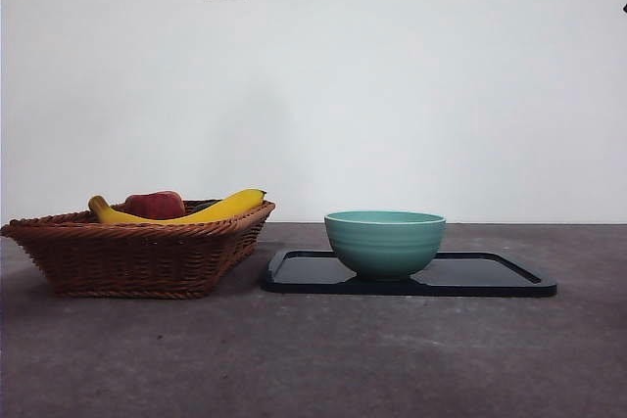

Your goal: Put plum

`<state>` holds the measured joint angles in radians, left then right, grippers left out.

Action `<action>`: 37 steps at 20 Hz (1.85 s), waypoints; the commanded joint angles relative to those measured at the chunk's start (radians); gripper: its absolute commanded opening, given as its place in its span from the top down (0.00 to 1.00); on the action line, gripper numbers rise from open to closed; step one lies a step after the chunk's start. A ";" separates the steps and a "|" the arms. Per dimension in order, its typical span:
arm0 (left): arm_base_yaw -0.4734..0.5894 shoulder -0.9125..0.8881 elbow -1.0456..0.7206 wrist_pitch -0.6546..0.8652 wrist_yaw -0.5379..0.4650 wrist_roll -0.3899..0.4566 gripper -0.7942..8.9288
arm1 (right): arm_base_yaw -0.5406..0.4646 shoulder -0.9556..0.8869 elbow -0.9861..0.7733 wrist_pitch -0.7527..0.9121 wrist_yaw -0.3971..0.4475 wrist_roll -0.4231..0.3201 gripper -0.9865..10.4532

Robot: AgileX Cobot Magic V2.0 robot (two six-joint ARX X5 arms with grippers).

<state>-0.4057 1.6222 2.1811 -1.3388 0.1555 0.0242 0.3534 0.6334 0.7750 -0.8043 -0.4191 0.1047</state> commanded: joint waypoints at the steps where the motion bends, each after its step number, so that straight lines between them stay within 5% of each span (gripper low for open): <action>1: 0.019 -0.048 -0.048 0.025 -0.002 -0.006 0.77 | 0.005 0.005 0.001 0.008 0.000 -0.012 0.74; 9: 0.054 -0.375 -0.778 0.516 -0.003 -0.040 0.77 | 0.005 0.005 0.001 0.008 0.000 -0.012 0.74; 16: 0.064 -0.328 -1.171 0.936 -0.008 0.000 0.77 | 0.005 0.005 0.001 0.008 0.000 -0.011 0.74; 22: 0.072 -0.127 -1.210 1.088 -0.030 0.095 0.77 | 0.005 0.005 0.001 0.008 0.000 0.000 0.74; 28: 0.072 -0.025 -1.210 1.145 -0.031 0.101 0.77 | 0.005 0.005 0.001 0.007 0.000 0.002 0.74; 34: 0.072 -0.023 -1.210 1.118 -0.032 0.150 0.74 | 0.005 0.005 0.001 0.008 0.000 0.005 0.74; 37: 0.072 -0.014 -1.210 1.091 -0.032 0.156 0.65 | 0.005 0.005 0.001 0.008 0.000 0.005 0.74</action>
<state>-0.3309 1.5879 0.9634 -0.2546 0.1261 0.1642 0.3534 0.6334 0.7750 -0.8040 -0.4191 0.1043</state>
